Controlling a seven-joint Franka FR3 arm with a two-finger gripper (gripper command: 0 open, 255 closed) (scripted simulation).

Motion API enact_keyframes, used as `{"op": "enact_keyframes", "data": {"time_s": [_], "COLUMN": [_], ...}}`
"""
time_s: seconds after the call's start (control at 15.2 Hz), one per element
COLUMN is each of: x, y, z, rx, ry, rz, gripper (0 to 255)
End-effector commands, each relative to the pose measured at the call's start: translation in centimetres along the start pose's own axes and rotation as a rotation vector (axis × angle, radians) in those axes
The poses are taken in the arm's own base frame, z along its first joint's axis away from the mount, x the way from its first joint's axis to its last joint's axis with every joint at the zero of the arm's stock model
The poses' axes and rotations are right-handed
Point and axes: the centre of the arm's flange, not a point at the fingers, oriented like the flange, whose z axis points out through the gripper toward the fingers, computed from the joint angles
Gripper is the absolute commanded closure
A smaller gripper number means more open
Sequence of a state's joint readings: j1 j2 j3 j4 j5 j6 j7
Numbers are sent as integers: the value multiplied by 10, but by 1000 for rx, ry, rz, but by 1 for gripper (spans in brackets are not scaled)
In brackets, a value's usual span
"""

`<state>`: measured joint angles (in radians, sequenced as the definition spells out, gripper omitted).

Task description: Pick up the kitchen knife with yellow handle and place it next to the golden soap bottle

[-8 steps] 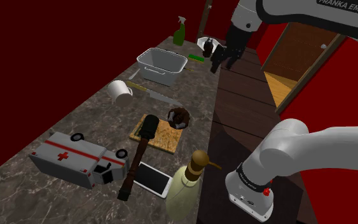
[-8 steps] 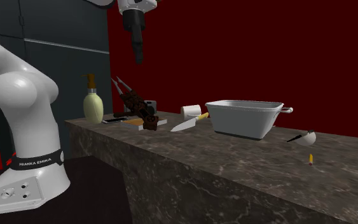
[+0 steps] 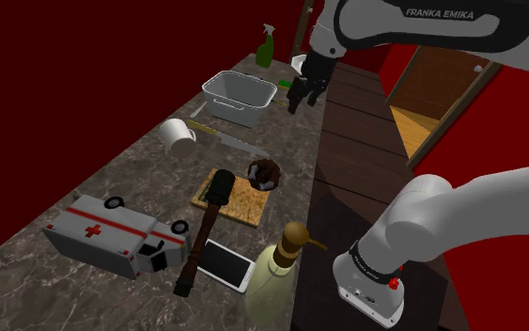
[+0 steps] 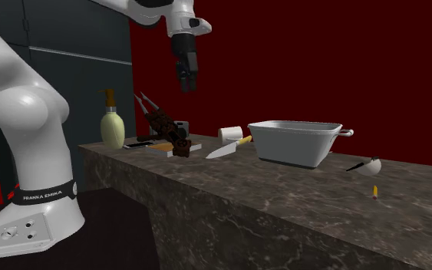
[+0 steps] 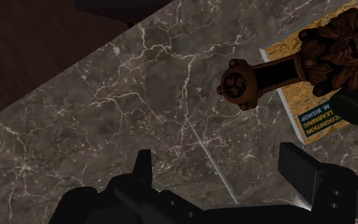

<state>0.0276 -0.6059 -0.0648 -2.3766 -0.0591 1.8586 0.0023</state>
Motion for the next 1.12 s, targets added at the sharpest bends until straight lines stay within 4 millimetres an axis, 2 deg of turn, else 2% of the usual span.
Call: {"op": "enact_keyframes", "data": {"time_s": [0.0, 0.53, 1.06], "x": [21, 99, 170], "y": [0, -21, -56], "z": [19, 90, 163], "rx": [4, 21, 37], "ry": [-5, -27, -49], "rz": [-47, -232, -416], "gripper": [0, 0, 0]}}
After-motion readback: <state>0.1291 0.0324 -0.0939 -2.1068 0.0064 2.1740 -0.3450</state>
